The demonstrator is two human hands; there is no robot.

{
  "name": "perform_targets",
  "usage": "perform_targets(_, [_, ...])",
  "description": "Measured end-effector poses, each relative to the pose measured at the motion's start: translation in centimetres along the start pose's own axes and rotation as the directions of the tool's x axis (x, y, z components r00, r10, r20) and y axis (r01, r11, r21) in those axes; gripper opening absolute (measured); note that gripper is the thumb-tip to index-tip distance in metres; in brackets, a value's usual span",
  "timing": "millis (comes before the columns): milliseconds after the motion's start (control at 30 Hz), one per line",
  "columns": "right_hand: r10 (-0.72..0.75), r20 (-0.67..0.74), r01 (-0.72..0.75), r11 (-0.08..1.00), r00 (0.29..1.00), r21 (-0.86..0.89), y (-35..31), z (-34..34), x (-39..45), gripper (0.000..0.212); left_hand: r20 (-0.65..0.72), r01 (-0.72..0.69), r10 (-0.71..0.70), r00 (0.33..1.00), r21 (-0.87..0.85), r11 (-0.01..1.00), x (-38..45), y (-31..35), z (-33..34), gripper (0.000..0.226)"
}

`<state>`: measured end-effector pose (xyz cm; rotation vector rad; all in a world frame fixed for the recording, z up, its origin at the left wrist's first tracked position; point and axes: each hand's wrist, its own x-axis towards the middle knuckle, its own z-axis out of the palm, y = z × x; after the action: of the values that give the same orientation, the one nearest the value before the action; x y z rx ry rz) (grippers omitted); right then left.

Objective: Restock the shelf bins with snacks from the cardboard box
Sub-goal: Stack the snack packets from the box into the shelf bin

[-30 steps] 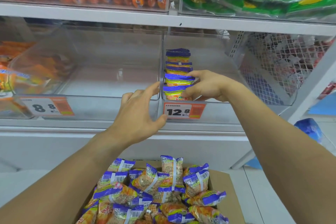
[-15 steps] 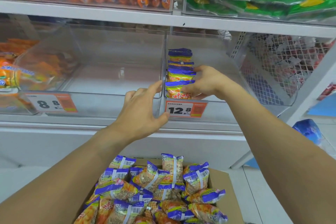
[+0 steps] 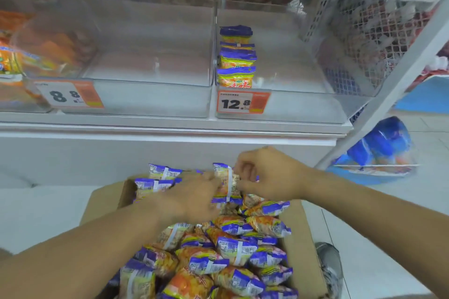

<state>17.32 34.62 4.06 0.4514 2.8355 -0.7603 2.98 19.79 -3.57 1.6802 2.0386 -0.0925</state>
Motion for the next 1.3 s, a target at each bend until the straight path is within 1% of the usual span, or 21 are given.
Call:
perform_targets(33, [0.054, 0.093, -0.042, 0.992, 0.994, -0.122, 1.6, 1.9, -0.5, 0.032, 0.0, 0.018, -0.018, 1.0, 0.023, 1.0, 0.0, 0.1, 1.3, 0.037])
perform_targets(100, [0.167, 0.186, -0.105, 0.947, 0.968, -0.304, 4.4, 4.5, -1.3, 0.059, -0.122, 0.055, -0.044, 0.992, 0.09, 0.994, 0.0, 0.3, 3.3, 0.047])
perform_targets(167, [0.246, 0.218, -0.187, 0.947, 0.944, -0.26, 6.1, 5.5, -1.7, 0.075, -0.271, 0.111, -0.082, 0.959, 0.095, 0.989, 0.4, 0.1, 4.2, 0.058])
perform_targets(200, [0.258, 0.227, -0.215, 0.956, 0.939, -0.199, 6.7, 5.8, -1.7, 0.079, -0.3, 0.144, -0.132, 0.945, 0.018, 0.989, 0.6, -0.2, 4.4, 0.061])
perform_targets(267, [0.258, 0.222, -0.227, 0.961, 0.94, -0.156, 7.2, 6.2, -1.5, 0.084, -0.285, 0.189, -0.238, 0.929, -0.188, 0.964, 0.8, -0.7, 4.3, 0.063])
perform_targets(333, [0.249, 0.201, -0.206, 0.956, 0.948, -0.21, 7.1, 6.7, -1.2, 0.083, -0.24, 0.213, -0.278, 0.93, -0.263, 0.941, 0.8, -0.9, 4.0, 0.07])
perform_targets(400, [0.239, 0.234, -0.178, 0.951, 0.942, -0.255, 6.5, 7.0, -1.0, 0.073, -0.222, 0.238, -0.288, 0.932, -0.226, 0.945, 0.7, -0.8, 3.6, 0.073])
perform_targets(500, [0.237, 0.272, -0.163, 0.949, 0.933, -0.27, 4.9, 6.7, -0.5, 0.045, -0.189, 0.307, -0.33, 0.925, -0.139, 0.941, 0.1, -0.7, 2.7, 0.062])
perform_targets(567, [0.218, 0.258, -0.154, 0.957, 0.941, -0.246, 3.8, 6.2, -0.3, 0.025, -0.15, 0.333, -0.36, 0.921, -0.176, 0.926, -0.4, -1.0, 2.3, 0.057])
perform_targets(600, [0.205, 0.254, -0.143, 0.96, 0.945, -0.242, 3.3, 5.9, -0.3, 0.021, -0.138, 0.333, -0.362, 0.922, -0.196, 0.922, -0.7, -1.2, 2.1, 0.055])
perform_targets(667, [0.207, 0.252, -0.148, 0.961, 0.945, -0.234, 2.5, 5.5, -0.3, 0.021, -0.095, 0.321, -0.367, 0.925, -0.32, 0.891, -1.5, -1.6, 1.9, 0.048])
perform_targets(733, [0.237, 0.245, -0.179, 0.954, 0.94, -0.239, 2.2, 5.6, -0.2, 0.023, -0.046, 0.305, -0.379, 0.924, -0.508, 0.806, -2.4, -1.9, 1.8, 0.041])
perform_targets(833, [0.363, 0.168, -0.318, 0.916, 0.917, -0.244, 2.3, 6.2, 0.2, 0.042, -0.061, 0.262, -0.39, 0.919, -0.645, 0.718, -3.5, -2.2, 2.6, 0.036])
perform_targets(933, [0.479, 0.119, -0.442, 0.863, 0.87, -0.246, 2.3, 6.9, 0.8, 0.043, -0.054, 0.208, -0.437, 0.898, -0.823, 0.529, -4.4, -1.7, 3.1, 0.022])
perform_targets(967, [0.511, 0.132, -0.474, 0.849, 0.849, -0.234, 2.3, 7.2, 0.9, 0.043, -0.051, 0.203, -0.465, 0.884, -0.854, 0.479, -4.6, -1.6, 3.2, 0.023])
perform_targets(1100, [0.544, 0.309, -0.53, 0.837, 0.78, -0.138, 0.9, 5.5, 0.7, 0.037, -0.188, 0.159, -0.525, 0.83, -0.823, 0.545, -5.7, -1.1, 2.2, 0.008])
perform_targets(1133, [0.545, 0.347, -0.542, 0.832, 0.763, -0.115, 0.4, 4.4, 0.3, 0.044, -0.2, 0.148, -0.54, 0.817, -0.833, 0.533, -6.0, -1.0, 1.6, 0.01])
perform_targets(1167, [0.543, 0.374, -0.566, 0.822, 0.752, -0.056, 0.2, 3.2, 0.0, 0.053, -0.198, 0.143, -0.553, 0.809, -0.847, 0.512, -6.3, -0.8, 1.1, 0.024])
perform_targets(1200, [0.531, 0.393, -0.597, 0.8, 0.751, 0.06, 0.1, 2.0, -0.3, 0.06, -0.179, 0.141, -0.563, 0.806, -0.867, 0.478, -6.5, -0.7, 0.7, 0.041])
perform_targets(1267, [0.491, 0.415, -0.632, 0.696, 0.766, 0.341, 0.4, -0.3, -0.7, 0.064, -0.094, 0.154, -0.6, 0.794, -0.925, 0.348, -7.0, -0.5, -0.1, 0.067])
perform_targets(1300, [0.463, 0.427, -0.628, 0.624, 0.777, 0.466, 0.7, -1.2, -0.8, 0.065, -0.042, 0.162, -0.62, 0.783, -0.95, 0.268, -7.2, -0.4, -0.4, 0.072])
